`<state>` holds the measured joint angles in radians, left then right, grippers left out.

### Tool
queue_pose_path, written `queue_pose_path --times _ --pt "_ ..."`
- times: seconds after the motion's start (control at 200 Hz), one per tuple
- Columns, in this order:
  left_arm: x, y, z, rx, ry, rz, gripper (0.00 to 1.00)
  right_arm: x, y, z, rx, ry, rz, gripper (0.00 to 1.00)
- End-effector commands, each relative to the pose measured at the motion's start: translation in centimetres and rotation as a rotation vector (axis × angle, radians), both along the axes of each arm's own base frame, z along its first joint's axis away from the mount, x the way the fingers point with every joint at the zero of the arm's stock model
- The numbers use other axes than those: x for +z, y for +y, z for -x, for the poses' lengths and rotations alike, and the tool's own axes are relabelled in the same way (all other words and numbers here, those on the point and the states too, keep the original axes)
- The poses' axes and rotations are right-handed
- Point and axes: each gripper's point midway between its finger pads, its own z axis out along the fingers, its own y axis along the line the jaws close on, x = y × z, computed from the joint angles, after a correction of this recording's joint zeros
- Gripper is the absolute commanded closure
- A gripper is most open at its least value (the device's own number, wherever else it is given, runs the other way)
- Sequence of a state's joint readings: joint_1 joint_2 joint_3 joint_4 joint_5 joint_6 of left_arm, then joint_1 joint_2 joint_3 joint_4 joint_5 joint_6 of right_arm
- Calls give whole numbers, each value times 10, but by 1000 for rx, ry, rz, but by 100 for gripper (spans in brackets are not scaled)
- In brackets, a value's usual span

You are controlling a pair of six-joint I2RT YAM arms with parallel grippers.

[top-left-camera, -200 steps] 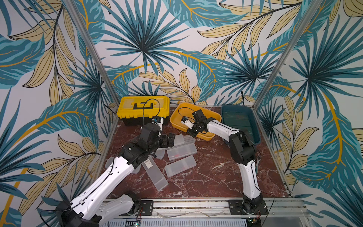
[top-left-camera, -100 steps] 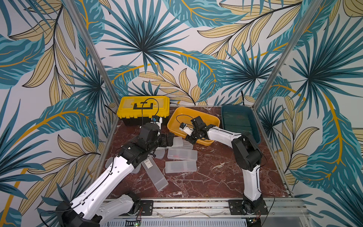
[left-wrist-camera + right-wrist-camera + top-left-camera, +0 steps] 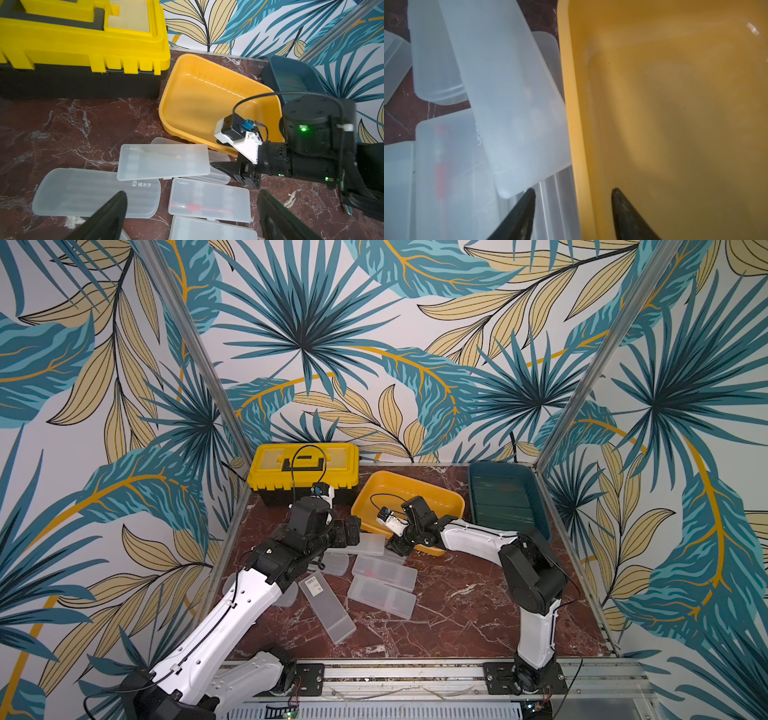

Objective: Place the pencil cases by color into the storage box
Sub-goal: Move the storage box to the center of the board, then pick up the pencil case from the center of the board.

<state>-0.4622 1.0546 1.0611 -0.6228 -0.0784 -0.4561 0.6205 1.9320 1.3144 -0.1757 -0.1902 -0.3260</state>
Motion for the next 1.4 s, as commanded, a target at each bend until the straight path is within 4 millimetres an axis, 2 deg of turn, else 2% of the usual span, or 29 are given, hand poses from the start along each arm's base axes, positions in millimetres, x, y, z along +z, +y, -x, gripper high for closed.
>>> queue_pose_path --times 0.0,0.12,0.22,0.305,0.406,0.561,0.631,0.646,0.686,0.831,0.956,1.106,1.252,1.392 --pt "-5 10 6 43 38 9 1 55 2 -11 -39 -114 -77 30" --pt "-26 18 14 80 104 2 0 84 1 -9 -65 -135 -130 27" --pt "-47 27 20 137 153 4 0 98 -3 3 -74 -142 -175 26" --pt "-62 31 25 176 193 22 0 110 -7 18 -81 -174 -210 25" --pt "-82 32 32 208 253 46 0 109 -10 44 -77 -166 -228 25" --pt "-108 34 45 256 331 88 1 92 -10 82 -98 -135 -203 24" --pt "-118 33 51 264 368 107 0 82 -8 93 -121 -109 -195 24" --pt "-120 33 52 267 374 109 0 80 0 103 -100 -100 -197 24" --pt "-126 35 56 278 388 111 0 73 6 114 -88 -82 -198 24" --pt "-142 41 65 322 419 119 0 44 16 148 -66 -35 -169 24" --pt "-150 42 71 330 442 128 0 29 16 171 -57 13 -135 25" --pt "-158 37 77 316 483 140 0 16 3 189 -80 67 -85 25" --pt "-165 37 78 313 506 125 0 6 -14 196 -104 84 -40 25" --pt "-162 36 75 301 494 119 0 -2 -22 201 -111 115 -2 25"
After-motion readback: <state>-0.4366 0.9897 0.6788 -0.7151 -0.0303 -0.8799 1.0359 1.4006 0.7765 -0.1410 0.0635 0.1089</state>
